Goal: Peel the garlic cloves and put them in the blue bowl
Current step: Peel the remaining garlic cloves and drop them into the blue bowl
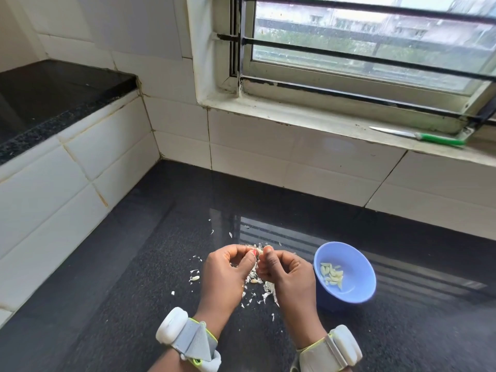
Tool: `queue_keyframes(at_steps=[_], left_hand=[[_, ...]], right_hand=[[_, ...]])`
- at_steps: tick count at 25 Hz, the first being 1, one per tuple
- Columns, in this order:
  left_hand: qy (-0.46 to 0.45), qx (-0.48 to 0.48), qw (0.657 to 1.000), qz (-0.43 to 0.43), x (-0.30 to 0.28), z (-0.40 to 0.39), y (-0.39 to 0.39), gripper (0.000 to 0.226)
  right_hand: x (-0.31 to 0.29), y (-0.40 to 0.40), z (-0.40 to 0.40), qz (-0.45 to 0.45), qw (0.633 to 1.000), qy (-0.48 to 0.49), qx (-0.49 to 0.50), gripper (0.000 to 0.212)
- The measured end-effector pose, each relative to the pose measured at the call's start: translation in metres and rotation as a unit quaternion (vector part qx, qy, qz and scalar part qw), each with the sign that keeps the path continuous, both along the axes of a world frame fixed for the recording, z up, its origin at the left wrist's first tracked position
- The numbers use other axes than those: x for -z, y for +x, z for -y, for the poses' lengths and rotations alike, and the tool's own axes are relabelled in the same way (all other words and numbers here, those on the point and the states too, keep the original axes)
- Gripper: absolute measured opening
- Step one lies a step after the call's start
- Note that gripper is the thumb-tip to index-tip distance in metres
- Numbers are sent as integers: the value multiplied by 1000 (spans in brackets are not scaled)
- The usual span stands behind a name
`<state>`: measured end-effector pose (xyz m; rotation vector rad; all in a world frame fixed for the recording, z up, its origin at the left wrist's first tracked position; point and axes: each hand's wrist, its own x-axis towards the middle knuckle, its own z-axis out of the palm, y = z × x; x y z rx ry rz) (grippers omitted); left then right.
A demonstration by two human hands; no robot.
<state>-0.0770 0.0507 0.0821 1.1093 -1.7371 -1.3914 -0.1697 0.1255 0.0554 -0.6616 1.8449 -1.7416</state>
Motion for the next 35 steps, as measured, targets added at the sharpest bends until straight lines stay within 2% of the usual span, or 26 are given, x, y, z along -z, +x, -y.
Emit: queue_keyframes(at_steps=[4,6,8,10,12,16,19,20,22,24,26,28,30,32,34,35], left_hand=[[-25,6,1000,-7,0,0,2,10],[-93,17,995,19,3,1,3,6],[-196,30,978,65,7,4,5,3],[-262,37,959,98,9,7,6,13],[-304,38,944,121,8,8,6,21],[-363,33,917,162,7,9,5,21],[-359,36,919,158,9,8,4,18],[-339,32,928,148,9,8,4,15],[-252,14,961,110,7,8,5,7],[-146,5,987,70,7,8,5,13],[-95,6,994,56,9,9,6,13],[-100,14,991,83,15,10,8,8],[-130,32,982,130,24,9,9,15],[-144,56,977,147,31,6,12,29],[-140,61,977,151,36,4,16,36],[-136,57,977,152,38,2,18,31]], right_hand=[[-2,2,1,48,999,-12,-5,31],[-2,0,1,44,999,-6,-4,33],[0,-2,0,-8,1000,13,-8,30],[0,-4,-1,-74,997,38,-7,26],[-3,-5,-2,-130,990,59,2,25],[-10,-5,-2,-204,974,95,18,28],[-9,-5,-1,-190,975,113,8,33],[-9,-5,0,-156,982,109,1,33],[-9,-3,2,-32,997,70,-14,32],[-11,-3,3,90,995,29,-20,31],[-13,-4,2,150,988,15,-24,28],[-14,-4,0,176,984,6,-33,25],[-16,-7,-3,168,985,6,-32,18],[-19,-21,-12,120,993,11,-4,8],[-22,-48,-28,-26,995,72,64,7],[-22,-62,-38,-121,978,138,102,10]])
